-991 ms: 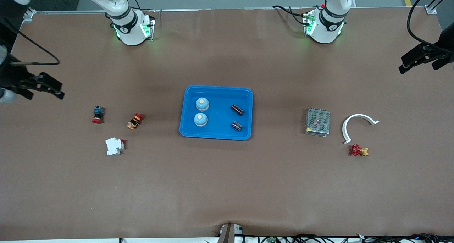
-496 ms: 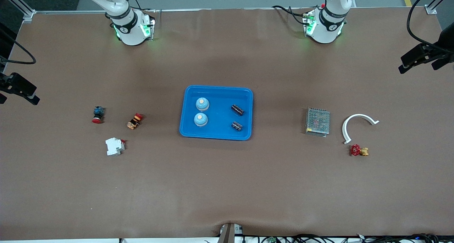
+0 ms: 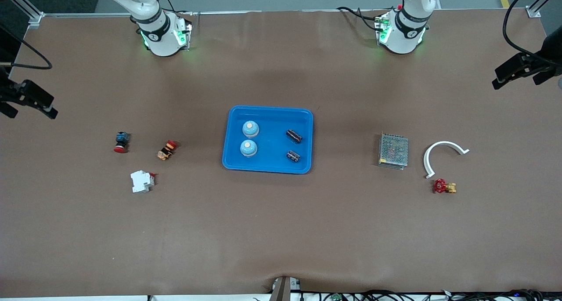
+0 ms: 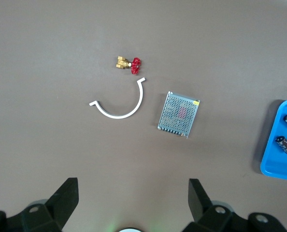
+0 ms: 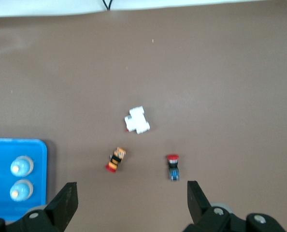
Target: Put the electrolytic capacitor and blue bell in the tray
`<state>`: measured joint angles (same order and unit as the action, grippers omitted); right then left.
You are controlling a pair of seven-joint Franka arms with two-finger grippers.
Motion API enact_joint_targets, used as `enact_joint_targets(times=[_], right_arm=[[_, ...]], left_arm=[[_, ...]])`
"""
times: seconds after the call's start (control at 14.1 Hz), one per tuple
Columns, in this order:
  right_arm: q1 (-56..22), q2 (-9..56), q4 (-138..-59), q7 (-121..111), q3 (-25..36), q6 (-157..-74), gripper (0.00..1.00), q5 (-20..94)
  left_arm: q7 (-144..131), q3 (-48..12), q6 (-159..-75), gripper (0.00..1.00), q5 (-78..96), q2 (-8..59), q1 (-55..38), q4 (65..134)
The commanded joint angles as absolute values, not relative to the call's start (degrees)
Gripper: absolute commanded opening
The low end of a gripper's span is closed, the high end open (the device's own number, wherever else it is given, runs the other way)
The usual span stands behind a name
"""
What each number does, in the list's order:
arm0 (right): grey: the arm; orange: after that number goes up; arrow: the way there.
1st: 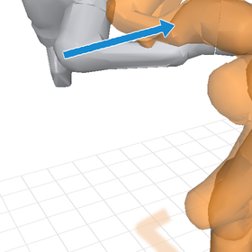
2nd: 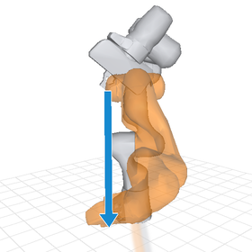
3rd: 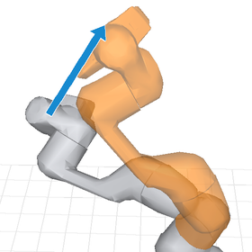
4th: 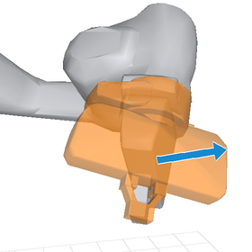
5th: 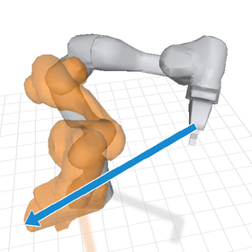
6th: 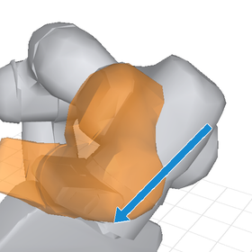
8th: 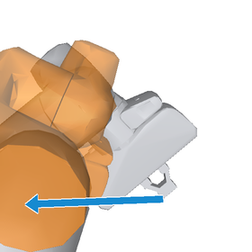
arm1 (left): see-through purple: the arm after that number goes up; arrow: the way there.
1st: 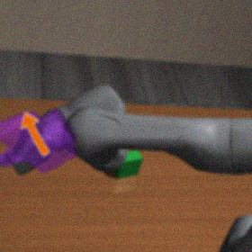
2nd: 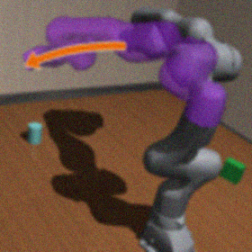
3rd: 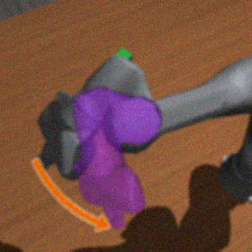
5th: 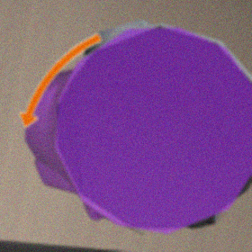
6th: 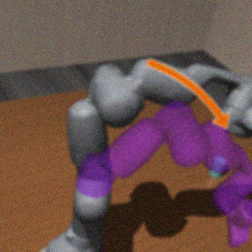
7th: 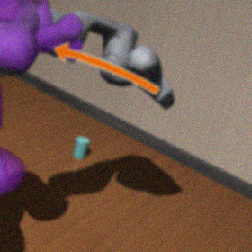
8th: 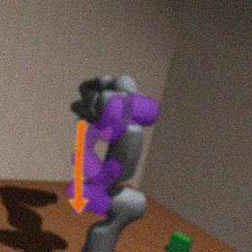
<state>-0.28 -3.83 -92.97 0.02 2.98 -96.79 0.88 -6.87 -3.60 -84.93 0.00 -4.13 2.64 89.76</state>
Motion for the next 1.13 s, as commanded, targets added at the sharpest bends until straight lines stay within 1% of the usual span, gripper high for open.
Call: enact_joint_targets(times=[0.0, 0.14, 1.06], right_arm=[[-0.17, -5.98, -94.83, 0.0, 2.81, -93.09, 1.0, 0.79], [-0.09, -5.98, -94.83, 0.18, 2.81, -91.06, 1.0, 0.7], [-0.18, -5.89, -94.83, 0.18, 2.72, -91.05, 1.0, 0.7]], left_arm=[[-6.06, -3.69, -83.76, 1.0, 0.97, -4.66, 2.99, 89.56], [-6.15, -4.13, -83.06, 1.0, 0.7, -4.57, 2.9, 89.47], [-6.15, -4.39, -82.62, 1.0, 0.26, -3.25, 3.08, 87.37]])
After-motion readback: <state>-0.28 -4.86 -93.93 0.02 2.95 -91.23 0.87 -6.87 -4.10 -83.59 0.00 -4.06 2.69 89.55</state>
